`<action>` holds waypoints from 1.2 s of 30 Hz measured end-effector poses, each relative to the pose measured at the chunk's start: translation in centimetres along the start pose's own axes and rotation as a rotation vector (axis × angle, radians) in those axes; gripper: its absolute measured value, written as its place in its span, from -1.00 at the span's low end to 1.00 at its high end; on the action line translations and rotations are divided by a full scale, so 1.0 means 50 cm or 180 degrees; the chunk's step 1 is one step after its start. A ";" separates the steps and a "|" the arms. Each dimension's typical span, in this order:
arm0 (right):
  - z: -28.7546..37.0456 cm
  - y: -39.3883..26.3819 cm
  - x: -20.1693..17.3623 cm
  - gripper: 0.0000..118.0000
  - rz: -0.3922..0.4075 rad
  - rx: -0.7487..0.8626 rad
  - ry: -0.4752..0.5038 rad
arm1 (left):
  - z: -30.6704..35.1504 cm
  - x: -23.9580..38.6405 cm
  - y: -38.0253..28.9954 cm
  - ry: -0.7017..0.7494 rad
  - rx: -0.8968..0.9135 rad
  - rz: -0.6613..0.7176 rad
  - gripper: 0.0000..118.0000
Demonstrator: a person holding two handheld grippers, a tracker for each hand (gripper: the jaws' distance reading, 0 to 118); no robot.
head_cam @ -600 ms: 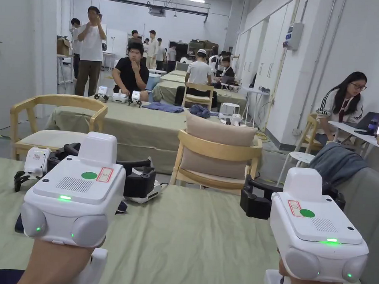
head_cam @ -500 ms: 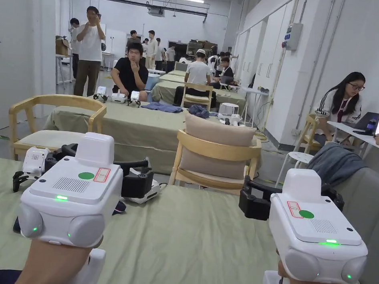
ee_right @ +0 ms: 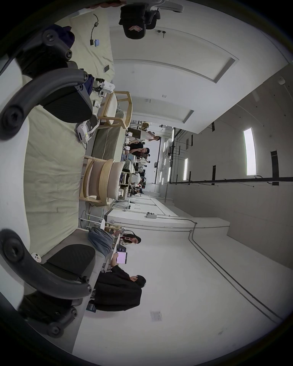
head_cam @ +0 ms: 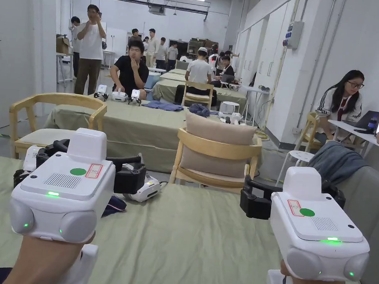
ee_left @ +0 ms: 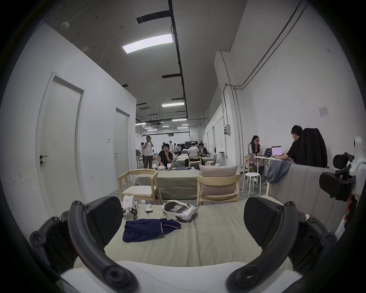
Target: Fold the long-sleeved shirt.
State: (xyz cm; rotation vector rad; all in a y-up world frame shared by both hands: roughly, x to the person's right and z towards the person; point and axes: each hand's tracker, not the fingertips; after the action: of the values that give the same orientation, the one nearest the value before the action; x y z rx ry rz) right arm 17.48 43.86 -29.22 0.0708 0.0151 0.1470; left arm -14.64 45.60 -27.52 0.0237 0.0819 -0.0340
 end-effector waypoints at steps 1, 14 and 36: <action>0.002 0.001 -0.002 1.00 0.0020 0.0005 -0.0014 | 0.000 0.000 0.000 -0.0005 0.0000 0.0001 0.88; 0.006 0.004 -0.003 1.00 0.0006 0.0018 -0.0063 | 0.006 0.000 0.003 -0.0013 0.0050 0.0011 0.88; 0.015 0.011 0.010 1.00 -0.0175 0.0085 -0.0014 | 0.007 -0.011 0.008 0.0044 0.0052 0.0063 0.88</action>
State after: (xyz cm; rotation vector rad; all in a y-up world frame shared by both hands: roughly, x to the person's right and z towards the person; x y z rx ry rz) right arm 17.92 44.45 -28.45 0.0973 0.0146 0.0918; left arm -15.16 46.02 -27.09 0.0411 0.0951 -0.0148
